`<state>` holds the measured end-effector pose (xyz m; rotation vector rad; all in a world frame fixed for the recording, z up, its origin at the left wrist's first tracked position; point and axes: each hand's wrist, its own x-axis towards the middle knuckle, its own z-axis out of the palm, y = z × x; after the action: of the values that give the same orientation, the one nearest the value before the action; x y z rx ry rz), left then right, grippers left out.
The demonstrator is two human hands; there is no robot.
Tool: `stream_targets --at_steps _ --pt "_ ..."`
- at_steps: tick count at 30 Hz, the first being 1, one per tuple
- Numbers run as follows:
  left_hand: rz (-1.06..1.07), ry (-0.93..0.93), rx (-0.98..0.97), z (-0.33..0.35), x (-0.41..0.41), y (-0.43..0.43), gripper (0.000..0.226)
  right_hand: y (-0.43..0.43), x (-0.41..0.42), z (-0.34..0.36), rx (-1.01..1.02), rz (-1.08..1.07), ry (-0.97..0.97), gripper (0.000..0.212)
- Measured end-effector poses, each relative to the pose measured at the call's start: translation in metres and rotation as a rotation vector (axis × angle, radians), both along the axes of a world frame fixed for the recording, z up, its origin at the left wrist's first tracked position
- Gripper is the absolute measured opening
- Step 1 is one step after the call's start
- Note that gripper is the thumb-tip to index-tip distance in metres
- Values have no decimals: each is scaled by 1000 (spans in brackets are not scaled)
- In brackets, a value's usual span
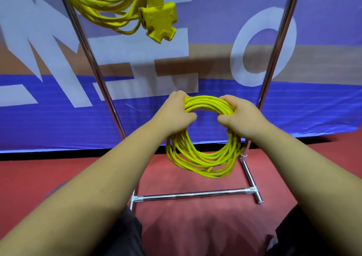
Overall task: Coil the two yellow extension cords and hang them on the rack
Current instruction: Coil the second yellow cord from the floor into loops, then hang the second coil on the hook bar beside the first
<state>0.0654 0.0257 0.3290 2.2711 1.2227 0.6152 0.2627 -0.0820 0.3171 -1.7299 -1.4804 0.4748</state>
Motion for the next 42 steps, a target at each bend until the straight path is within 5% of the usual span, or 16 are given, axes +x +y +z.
stream_targets --at_steps 2,5,10,17,21,31,36,42 --pt "-18 16 116 9 0 -5 27 -6 -1 12 26 21 -6 34" --pt "-115 25 245 26 1 -15 65 -14 1 33 39 43 -23 34" --pt "-150 152 490 75 12 -29 24 -30 13 80 83 54 -81 37" --pt "-164 98 486 154 34 -39 18 -37 42 164 184 -10 -211 23" --pt "-123 18 478 196 47 -43 27 -38 53 212 264 -66 -385 19" --pt "-79 104 681 313 75 -35 72 -28 81 308 487 -179 -455 27" --pt "-49 139 867 349 95 -18 62 -15 94 347 539 -209 -506 35" --pt "-54 135 837 368 115 5 53 5 112 371 502 -265 -562 32"
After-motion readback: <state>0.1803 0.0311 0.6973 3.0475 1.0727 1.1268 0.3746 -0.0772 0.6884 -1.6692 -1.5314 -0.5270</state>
